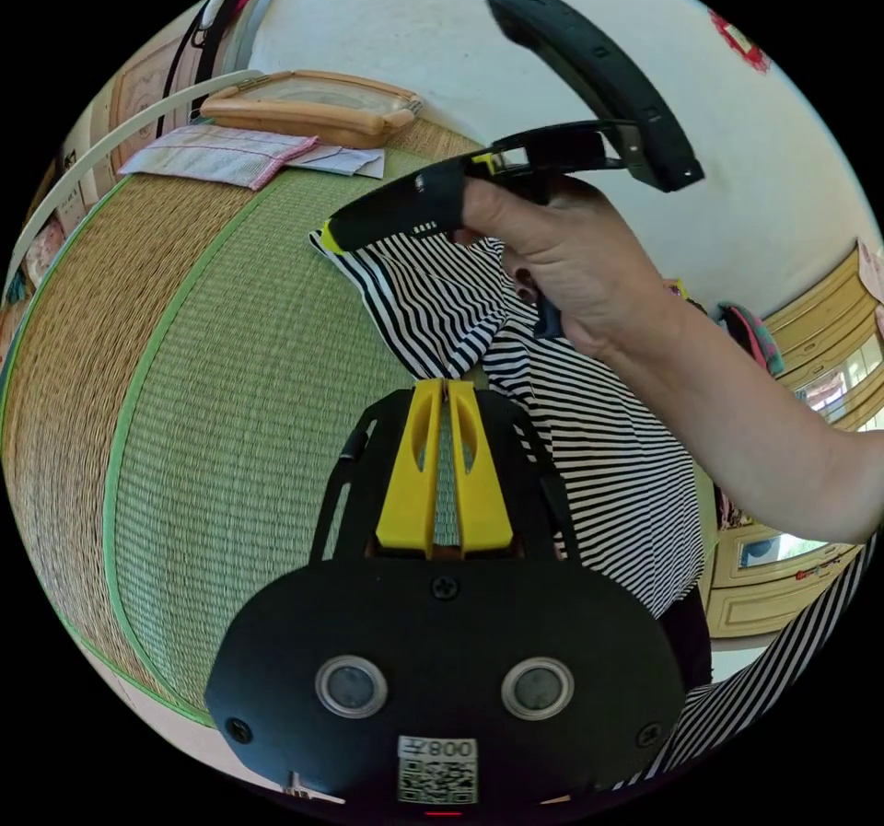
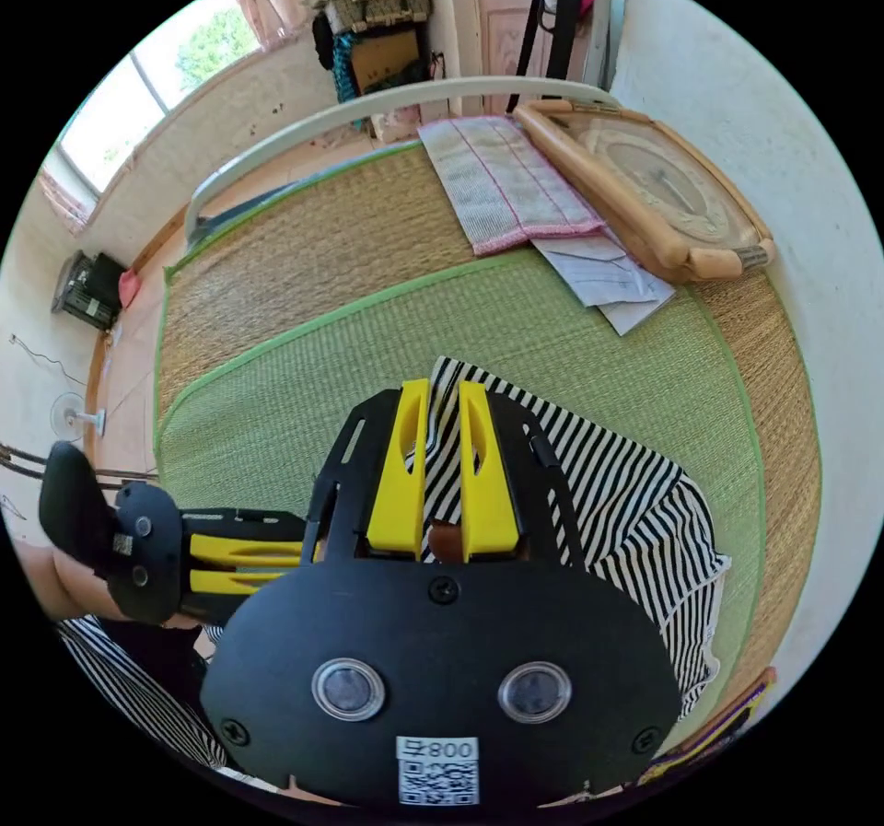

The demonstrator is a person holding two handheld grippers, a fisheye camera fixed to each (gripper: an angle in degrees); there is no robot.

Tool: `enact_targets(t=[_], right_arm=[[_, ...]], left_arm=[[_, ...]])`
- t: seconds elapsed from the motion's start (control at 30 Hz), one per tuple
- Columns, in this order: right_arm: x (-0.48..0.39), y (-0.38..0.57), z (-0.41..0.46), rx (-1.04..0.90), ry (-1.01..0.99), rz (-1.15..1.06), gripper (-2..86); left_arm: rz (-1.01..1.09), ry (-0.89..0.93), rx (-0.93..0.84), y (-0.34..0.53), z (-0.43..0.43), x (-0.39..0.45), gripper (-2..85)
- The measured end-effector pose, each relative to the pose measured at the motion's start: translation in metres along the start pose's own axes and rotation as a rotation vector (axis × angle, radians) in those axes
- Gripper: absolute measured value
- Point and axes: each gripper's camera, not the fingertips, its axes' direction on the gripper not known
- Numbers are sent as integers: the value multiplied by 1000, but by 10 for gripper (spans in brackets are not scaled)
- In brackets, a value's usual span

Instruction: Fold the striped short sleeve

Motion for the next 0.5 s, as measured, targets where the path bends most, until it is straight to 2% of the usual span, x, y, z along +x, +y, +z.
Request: enact_targets(t=[0.1,0.2,0.37,0.5], right_arm=[[5,-3,1,25,28,34,32],[22,-3,-1,40,-42,67,16],[84,12,-35,249,-352,226,13],[101,7,-5,146,-455,259,20]], left_arm=[[-18,30,15,2,-3,-11,9],[-7,36,34,3,-8,-15,9],[26,4,80,5,-23,-17,8],[21,23,52,7,-18,-21,12]])
